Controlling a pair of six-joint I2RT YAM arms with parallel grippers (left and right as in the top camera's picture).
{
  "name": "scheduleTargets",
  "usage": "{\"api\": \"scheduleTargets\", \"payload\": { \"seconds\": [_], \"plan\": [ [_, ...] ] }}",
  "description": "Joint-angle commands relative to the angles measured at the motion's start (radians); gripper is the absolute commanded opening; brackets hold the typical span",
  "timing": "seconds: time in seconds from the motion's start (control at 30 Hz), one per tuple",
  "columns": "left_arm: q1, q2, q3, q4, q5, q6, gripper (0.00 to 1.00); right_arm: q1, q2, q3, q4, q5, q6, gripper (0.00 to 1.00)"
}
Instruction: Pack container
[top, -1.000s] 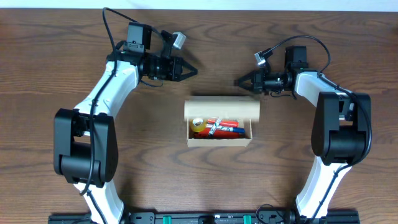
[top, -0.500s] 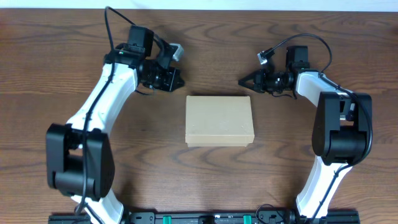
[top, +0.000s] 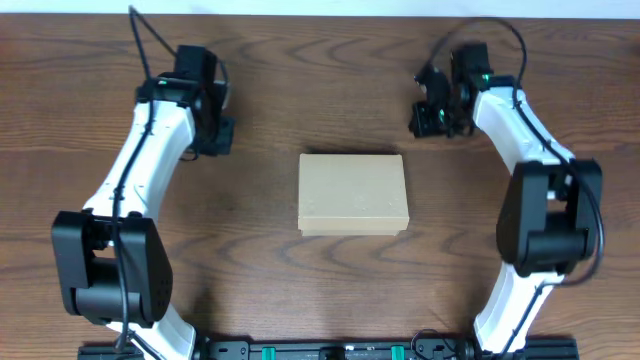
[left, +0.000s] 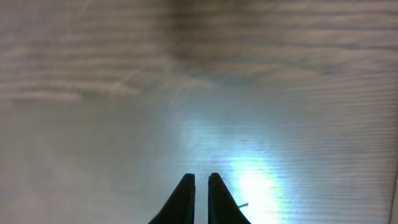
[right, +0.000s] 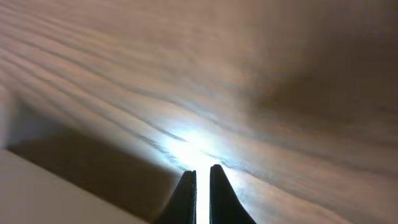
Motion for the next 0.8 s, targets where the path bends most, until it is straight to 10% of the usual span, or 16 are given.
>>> {"api": "scheduleTargets", "payload": {
  "seconds": [0.0, 0.43, 0.77],
  "plan": [
    [0.006, -0.047, -0.028, -0.007, 0.005, -0.031, 0.06, 0.073, -0.159, 0.054, -0.036, 0.137, 0.047, 0.01],
    [-0.013, -0.546, -0.476, 0.011, 0.0, -0.252, 0.1, 0.398, -0.355, 0.054, -0.307, 0.177, 0.336, 0.01],
    [-0.013, -0.61, -0.531, 0.004, -0.007, -0.254, 0.12, 0.627, -0.361, 0.054, -0.458, 0.204, 0.499, 0.01]
  ]
}}
